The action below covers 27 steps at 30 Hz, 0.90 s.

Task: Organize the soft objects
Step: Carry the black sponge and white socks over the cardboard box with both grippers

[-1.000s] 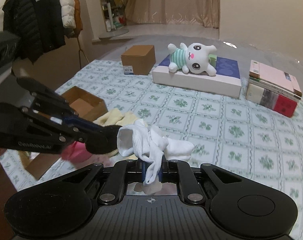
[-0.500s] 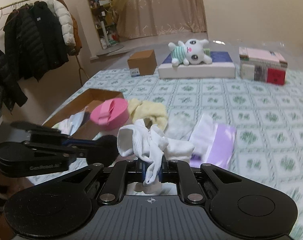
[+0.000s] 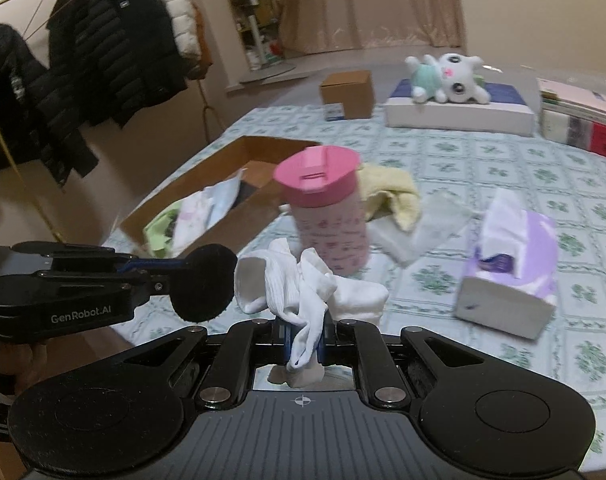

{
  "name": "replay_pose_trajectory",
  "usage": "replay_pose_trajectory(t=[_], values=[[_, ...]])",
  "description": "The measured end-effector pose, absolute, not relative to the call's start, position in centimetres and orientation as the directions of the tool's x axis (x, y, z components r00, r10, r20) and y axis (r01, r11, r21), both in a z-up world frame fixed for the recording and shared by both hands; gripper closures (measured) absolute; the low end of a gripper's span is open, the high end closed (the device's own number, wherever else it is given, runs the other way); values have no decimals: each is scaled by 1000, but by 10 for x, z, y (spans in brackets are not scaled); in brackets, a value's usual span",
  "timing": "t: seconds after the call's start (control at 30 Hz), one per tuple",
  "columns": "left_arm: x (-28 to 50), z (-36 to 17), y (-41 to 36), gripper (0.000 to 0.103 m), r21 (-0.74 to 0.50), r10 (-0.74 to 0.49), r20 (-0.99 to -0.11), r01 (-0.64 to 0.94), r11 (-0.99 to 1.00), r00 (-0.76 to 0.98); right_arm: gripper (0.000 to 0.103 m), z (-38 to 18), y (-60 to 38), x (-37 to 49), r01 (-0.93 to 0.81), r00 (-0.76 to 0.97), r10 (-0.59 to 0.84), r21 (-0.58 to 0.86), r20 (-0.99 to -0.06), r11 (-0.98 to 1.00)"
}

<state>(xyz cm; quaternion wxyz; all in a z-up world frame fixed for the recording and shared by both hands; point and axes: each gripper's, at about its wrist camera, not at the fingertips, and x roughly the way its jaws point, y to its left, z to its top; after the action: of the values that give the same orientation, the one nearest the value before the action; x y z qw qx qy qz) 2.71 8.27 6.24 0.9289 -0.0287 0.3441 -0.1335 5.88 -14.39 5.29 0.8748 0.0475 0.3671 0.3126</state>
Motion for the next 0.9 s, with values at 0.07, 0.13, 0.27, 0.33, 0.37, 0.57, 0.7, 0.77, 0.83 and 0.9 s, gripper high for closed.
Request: replay_pose_trajectory(t=[0.07,0.13,0.27,0.33,0.37,0.57,0.7,0.77,0.83,0.9], values=[[25,63,94,94,-148,-253,-628,206,967,736,92,53,-133,59,-526,529,590,309,-611,792],[23,64,105,94,-148,-238,-627,187,971,742,92,53,-124,60,-543,522,598,305,-608,783],[23,68,128,94,-130,-201,-619,153,980,759,92,51,-99,67,-581,499,613,288,-613,761],[25,72,143,94,-124,-183,-611,135,983,770,92,51,-84,73,-600,487,621,282,-614,749],[26,74,150,94,-119,-170,-609,123,985,775,92,51,-77,75,-610,481,627,280,-612,741],[40,83,198,94,-74,-93,-606,60,995,790,92,57,-25,95,-669,454,667,268,-591,693],[61,86,230,94,-58,-62,-608,34,998,791,92,61,9,114,-694,451,679,251,-579,675],[75,86,242,94,-45,-52,-612,31,998,789,92,63,26,129,-702,456,681,239,-573,671],[91,85,257,94,-52,-58,-616,33,998,786,92,64,40,143,-703,467,677,225,-569,674],[109,84,268,94,-57,-64,-622,37,998,780,92,63,51,161,-700,474,673,220,-568,679]])
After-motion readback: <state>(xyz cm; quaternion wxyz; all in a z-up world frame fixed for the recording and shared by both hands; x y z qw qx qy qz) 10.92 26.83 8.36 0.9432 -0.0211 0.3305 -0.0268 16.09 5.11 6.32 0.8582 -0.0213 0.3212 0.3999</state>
